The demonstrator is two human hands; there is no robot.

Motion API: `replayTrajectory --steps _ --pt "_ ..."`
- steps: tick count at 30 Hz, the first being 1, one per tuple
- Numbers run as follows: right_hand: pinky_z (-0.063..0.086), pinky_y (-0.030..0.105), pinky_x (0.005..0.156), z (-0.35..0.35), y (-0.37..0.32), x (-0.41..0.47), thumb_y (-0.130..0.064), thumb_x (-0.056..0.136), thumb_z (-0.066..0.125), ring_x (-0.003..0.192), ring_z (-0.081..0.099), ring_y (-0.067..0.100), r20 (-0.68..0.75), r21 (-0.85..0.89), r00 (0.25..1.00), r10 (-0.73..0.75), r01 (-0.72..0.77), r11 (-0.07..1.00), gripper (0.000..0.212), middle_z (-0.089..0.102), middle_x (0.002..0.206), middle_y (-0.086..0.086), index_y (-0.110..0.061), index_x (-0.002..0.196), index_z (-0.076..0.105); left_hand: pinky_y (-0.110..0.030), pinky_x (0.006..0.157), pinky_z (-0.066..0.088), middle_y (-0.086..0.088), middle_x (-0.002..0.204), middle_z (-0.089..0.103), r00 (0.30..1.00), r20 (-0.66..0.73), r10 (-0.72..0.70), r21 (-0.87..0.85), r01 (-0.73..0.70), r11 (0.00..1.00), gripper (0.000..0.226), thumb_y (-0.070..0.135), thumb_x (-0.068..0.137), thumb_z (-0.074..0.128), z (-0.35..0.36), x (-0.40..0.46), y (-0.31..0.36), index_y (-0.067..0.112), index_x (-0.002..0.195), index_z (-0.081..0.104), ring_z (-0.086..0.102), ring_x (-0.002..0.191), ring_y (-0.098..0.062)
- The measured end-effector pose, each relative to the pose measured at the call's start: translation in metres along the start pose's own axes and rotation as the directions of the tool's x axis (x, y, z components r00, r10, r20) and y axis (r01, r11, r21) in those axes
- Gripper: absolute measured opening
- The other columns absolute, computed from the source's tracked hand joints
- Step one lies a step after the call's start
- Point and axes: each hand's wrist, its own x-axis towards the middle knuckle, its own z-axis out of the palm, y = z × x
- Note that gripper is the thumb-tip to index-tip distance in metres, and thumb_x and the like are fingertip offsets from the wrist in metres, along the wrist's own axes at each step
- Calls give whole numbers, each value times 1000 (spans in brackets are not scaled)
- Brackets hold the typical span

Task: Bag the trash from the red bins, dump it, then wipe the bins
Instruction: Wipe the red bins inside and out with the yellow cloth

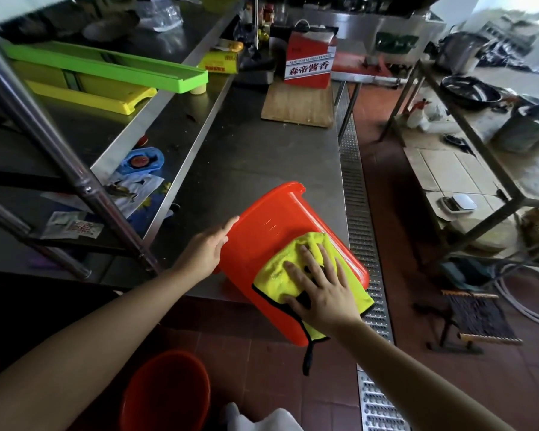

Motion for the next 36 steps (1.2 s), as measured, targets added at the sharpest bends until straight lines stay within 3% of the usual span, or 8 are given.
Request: replayTrajectory --steps 6,10,14,20,23,26,31,36 --pt "20 58 120 -7 -26 95 -77 93 31 155 -8 27 39 74 998 43 -46 996 69 3 169 -7 -49 154 20 -16 97 40 -4 138 56 999 31 -33 -58 35 998 50 33 103 40 -7 -17 -1 37 151 27 54 121 -9" --pt "18 58 121 -9 -33 123 -78 92 28 155 -11 23 63 105 997 45 -52 993 70 2 169 -9 -48 154 20 -28 102 39 -7 146 49 990 47 -132 -36 134 990 52 27 104 42 -4 -27 -2 28 154 25 48 132 -21" --pt "23 58 120 -6 -22 74 -77 94 31 156 -5 27 -11 64 999 -35 36 997 70 2 169 -7 -45 156 21 -33 104 42 -9 148 46 990 74 -117 -17 118 993 58 16 102 48 -10 -37 -2 24 155 25 49 132 -24" --pt "26 60 118 -3 10 -11 -75 93 42 155 4 32 -27 49 1000 -16 17 999 70 11 169 -4 -41 155 32 -34 109 38 -7 153 39 965 177 -195 24 194 981 60 18 99 50 -19 -35 7 24 153 25 45 136 -25" --pt "26 60 118 -6 10 -20 -73 94 44 155 5 33 -24 53 1000 -10 11 999 69 14 168 -3 -40 153 36 -31 108 37 -7 150 42 985 92 -145 54 140 989 56 22 96 52 -30 0 32 22 149 34 46 133 -23" --pt "26 60 118 -4 5 -21 -74 94 43 155 5 32 -27 50 1000 -4 6 999 69 12 168 -4 -41 154 34 -38 106 42 -6 146 45 991 30 -127 97 124 988 46 29 101 43 -27 59 71 17 146 41 47 131 -25" --pt "25 61 118 2 -1 -25 -74 93 43 155 6 34 -38 38 999 0 2 999 71 11 169 -4 -43 155 29 -42 104 44 -17 138 53 937 120 -328 270 287 919 41 27 105 39 -2 125 117 6 139 49 51 127 -33" --pt "22 58 119 3 -2 -21 -75 93 43 155 5 33 -52 35 998 23 -21 999 71 10 169 -4 -45 155 27 -37 92 48 -17 120 64 893 59 -446 154 433 888 29 20 103 45 0 124 122 3 119 63 61 111 -32"
